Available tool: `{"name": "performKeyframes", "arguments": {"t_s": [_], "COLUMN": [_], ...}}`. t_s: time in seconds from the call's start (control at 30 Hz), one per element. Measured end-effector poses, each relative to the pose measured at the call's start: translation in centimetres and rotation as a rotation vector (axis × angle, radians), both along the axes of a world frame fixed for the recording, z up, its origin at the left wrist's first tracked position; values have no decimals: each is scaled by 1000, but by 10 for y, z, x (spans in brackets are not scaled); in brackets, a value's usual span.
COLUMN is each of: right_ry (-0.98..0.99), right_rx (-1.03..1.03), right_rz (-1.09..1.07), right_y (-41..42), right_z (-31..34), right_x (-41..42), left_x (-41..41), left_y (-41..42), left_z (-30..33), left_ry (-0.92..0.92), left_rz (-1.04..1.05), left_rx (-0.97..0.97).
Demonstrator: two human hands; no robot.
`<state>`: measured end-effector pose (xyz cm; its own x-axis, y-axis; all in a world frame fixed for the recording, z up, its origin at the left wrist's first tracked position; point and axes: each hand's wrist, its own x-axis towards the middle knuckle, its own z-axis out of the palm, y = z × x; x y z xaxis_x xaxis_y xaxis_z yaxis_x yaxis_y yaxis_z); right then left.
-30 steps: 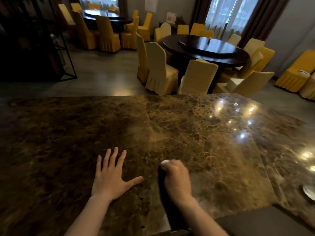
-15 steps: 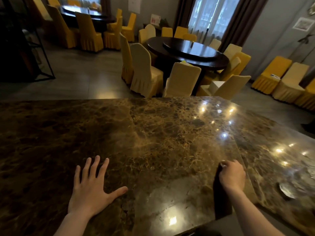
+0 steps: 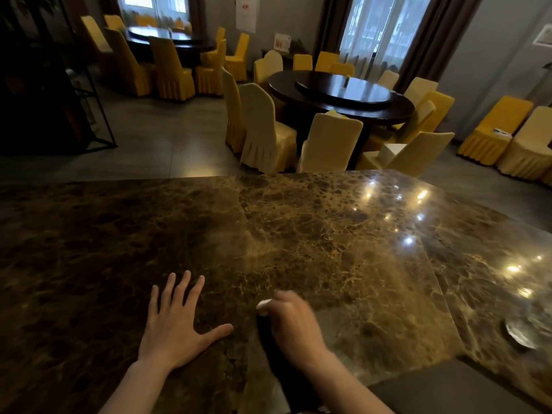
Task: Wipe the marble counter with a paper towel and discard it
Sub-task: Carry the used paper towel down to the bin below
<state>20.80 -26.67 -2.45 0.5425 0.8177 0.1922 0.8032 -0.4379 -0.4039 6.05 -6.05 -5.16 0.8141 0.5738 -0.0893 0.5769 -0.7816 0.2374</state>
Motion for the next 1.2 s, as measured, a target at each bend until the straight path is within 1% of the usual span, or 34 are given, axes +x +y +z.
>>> {"name": "performKeyframes", "arguments": {"t_s": [0.1, 0.13, 0.17, 0.23, 0.27, 0.33, 0.37, 0.43, 0.47, 0.6, 0.7, 0.77, 0.93, 1.03, 1.13, 1.2], "right_ry": [8, -11, -38, -45, -20, 101, 200, 425, 499, 708, 837, 846, 716, 625, 604, 615], "right_rx": [52, 30, -3, -32, -25, 18, 52, 89, 105, 175, 140, 60, -180, -300, -309, -310], "right_rz": [-389, -434, -419, -291, -220, -114, -90, -103, -131, -204, -183, -155, -28, -75, -97, -114], "right_y": [-15, -16, -14, -12, -14, -22, -27, -42, -50, -90, -116, -127, -137, -139, -141, -140], "right_z": [5, 4, 3, 0, 1, 6, 9, 16, 19, 30, 25, 11, -40, -68, -89, -92], "right_x": [27, 27, 24, 7, -2, -12, -16, -26, -31, -48, -73, -92, -126, -134, -138, -140], "left_x": [-3, -6, -9, -17, -20, -24, -25, -25, -26, -29, -28, -27, -25, -25, -25, -25], "left_y": [-6, -10, -12, -15, -15, -16, -16, -17, -18, -21, -23, -24, -23, -23, -24, -23], "left_z": [5, 5, 5, 2, 0, -3, -5, -7, -9, -13, -11, -10, -8, -8, -8, -8], "left_ry": [-22, -35, -51, -55, -48, -51, -59, -69, -66, -72, -64, -42, -39, -38, -41, -41], "left_rz": [-30, -36, -37, -29, -26, -25, -18, 0, 5, 3, -2, 4, 12, 7, 6, 8], "left_rx": [-1, 2, 4, 5, 1, 1, 10, 30, 35, 46, 45, 60, 62, 61, 68, 67]}}
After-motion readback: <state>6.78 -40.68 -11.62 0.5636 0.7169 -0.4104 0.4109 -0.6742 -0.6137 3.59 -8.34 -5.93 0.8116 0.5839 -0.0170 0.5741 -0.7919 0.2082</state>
